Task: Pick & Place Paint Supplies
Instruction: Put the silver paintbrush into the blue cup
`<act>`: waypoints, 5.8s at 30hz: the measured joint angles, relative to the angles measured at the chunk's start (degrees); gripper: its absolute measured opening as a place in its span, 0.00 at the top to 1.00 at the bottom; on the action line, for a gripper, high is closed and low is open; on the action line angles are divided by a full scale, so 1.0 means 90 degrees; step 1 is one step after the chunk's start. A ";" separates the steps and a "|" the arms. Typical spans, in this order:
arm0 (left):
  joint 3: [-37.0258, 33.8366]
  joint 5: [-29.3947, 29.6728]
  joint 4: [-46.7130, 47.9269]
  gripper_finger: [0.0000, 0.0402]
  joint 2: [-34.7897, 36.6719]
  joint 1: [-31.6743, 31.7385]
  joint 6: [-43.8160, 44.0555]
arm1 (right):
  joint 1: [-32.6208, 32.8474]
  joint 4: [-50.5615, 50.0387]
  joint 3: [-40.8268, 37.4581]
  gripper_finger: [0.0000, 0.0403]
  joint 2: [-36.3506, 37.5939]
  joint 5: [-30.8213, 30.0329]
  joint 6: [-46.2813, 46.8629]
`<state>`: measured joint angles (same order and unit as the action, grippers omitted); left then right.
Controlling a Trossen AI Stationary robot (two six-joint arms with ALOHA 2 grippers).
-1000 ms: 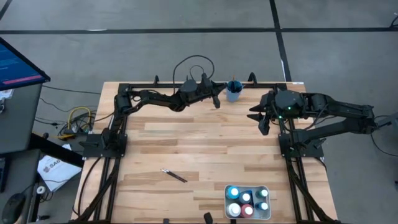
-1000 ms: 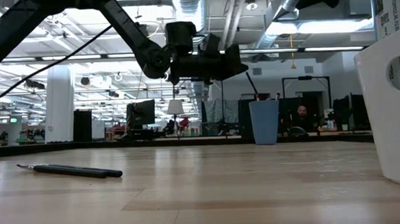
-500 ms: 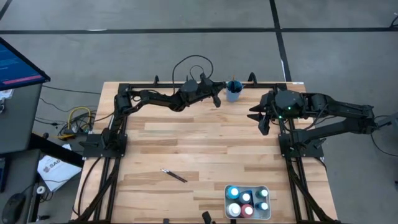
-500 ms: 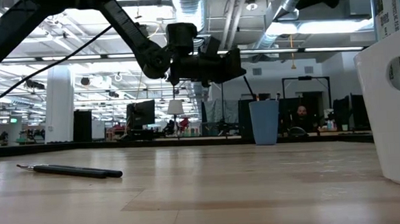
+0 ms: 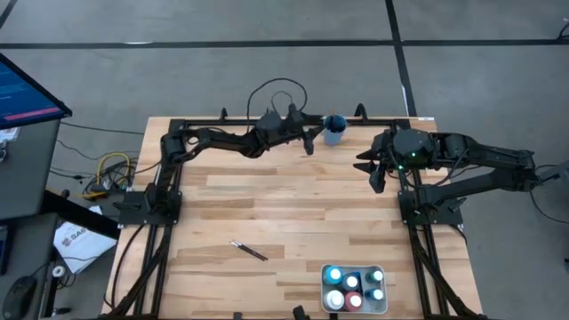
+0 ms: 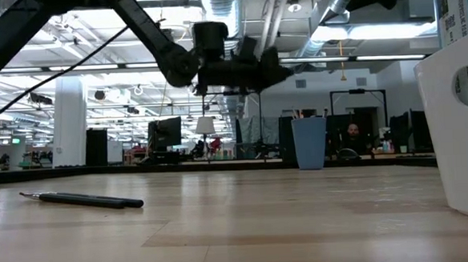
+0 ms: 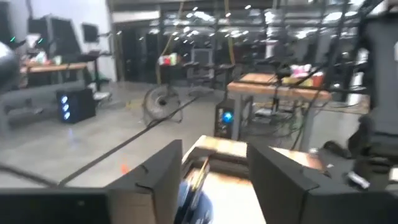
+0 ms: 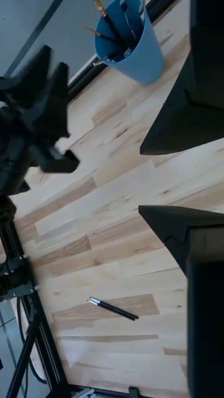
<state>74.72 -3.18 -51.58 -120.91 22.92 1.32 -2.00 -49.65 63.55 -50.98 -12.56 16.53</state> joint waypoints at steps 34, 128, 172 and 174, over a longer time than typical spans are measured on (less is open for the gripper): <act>-0.6531 0.0746 0.4791 0.49 0.7414 -0.4865 0.0458 | 0.0041 0.1411 -0.0452 0.67 -0.1093 0.0070 0.0338; -0.2633 0.0782 0.6537 1.00 0.5561 -0.1062 -0.0554 | -0.0053 0.0063 0.2164 0.73 -0.1236 -0.0243 -0.0223; 0.0328 -0.1230 0.5103 1.00 0.1987 0.0291 0.8615 | -0.0051 -0.0199 0.2159 0.73 -0.0996 -0.0346 -0.1073; 0.0330 -0.1121 0.5094 1.00 0.1987 0.0286 0.9133 | -0.0051 -0.0199 0.2159 0.73 -0.0996 -0.0345 -0.1095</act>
<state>77.69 -13.27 -5.74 -103.02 25.49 83.52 -2.46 -51.44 82.98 -59.94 -15.66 6.68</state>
